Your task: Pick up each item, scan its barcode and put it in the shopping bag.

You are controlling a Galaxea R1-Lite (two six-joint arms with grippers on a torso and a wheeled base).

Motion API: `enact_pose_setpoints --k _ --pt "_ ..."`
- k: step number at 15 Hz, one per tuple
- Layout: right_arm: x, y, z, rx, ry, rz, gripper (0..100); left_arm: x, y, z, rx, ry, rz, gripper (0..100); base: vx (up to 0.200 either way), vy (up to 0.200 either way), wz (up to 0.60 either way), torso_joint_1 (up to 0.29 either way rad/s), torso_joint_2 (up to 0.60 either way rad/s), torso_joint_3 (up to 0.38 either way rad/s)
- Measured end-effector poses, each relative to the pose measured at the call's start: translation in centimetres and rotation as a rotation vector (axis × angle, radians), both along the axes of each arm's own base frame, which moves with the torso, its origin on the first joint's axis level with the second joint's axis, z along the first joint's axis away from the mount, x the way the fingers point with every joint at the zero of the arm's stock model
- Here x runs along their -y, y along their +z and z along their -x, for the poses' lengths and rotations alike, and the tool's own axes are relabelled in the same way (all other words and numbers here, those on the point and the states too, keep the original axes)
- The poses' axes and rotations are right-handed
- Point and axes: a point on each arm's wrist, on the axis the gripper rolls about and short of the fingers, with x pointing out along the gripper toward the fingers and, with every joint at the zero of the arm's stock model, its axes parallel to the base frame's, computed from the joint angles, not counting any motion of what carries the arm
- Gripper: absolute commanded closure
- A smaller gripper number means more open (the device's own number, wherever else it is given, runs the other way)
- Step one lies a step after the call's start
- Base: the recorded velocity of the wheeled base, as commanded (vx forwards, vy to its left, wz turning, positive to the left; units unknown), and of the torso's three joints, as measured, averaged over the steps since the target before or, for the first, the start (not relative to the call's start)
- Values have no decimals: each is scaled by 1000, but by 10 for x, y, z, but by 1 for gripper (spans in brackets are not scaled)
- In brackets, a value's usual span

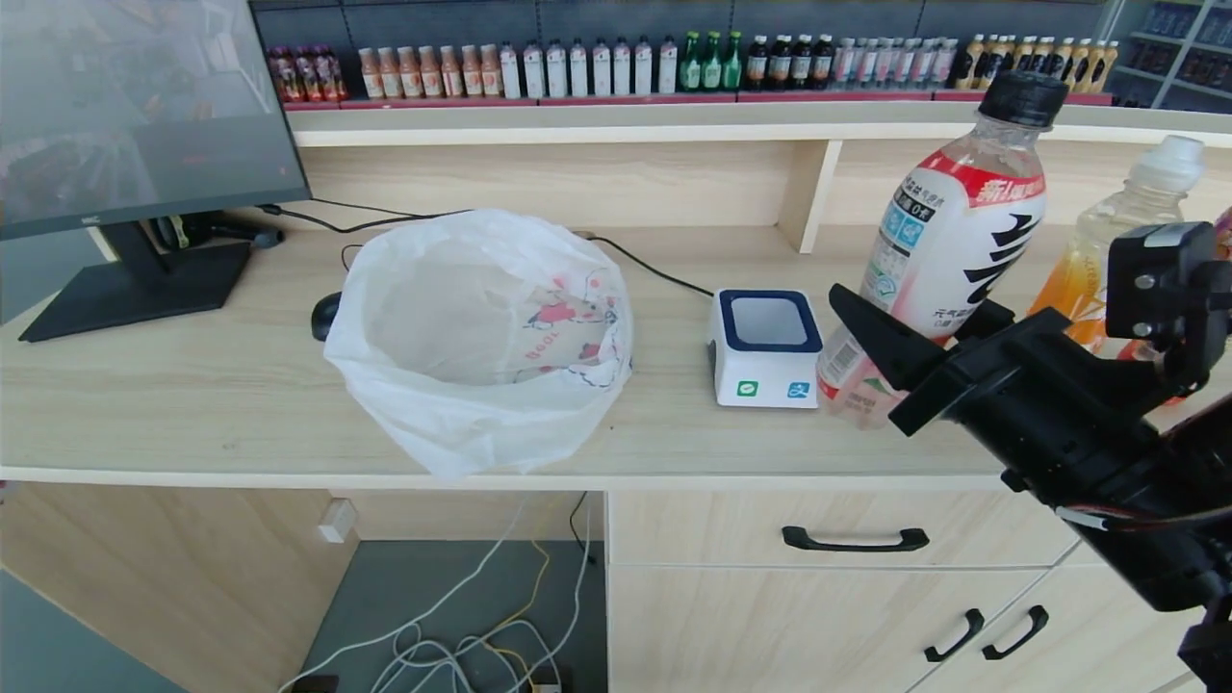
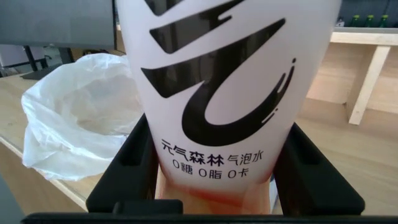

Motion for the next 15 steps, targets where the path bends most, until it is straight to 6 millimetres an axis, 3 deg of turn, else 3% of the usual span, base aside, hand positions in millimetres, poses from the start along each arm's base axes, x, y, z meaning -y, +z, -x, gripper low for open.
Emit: enact_pose_setpoints --k 7,12,15 --pt "4 2 -5 60 13 87 100 0 0 0 0 -1 -13 0 0 0 0 0 0 0" --pt "19 16 -36 271 76 358 100 0 0 0 0 -2 -14 0 0 0 0 0 0 0" --pt "7 12 -53 380 41 495 100 0 0 0 0 -1 -14 0 0 0 0 0 0 0"
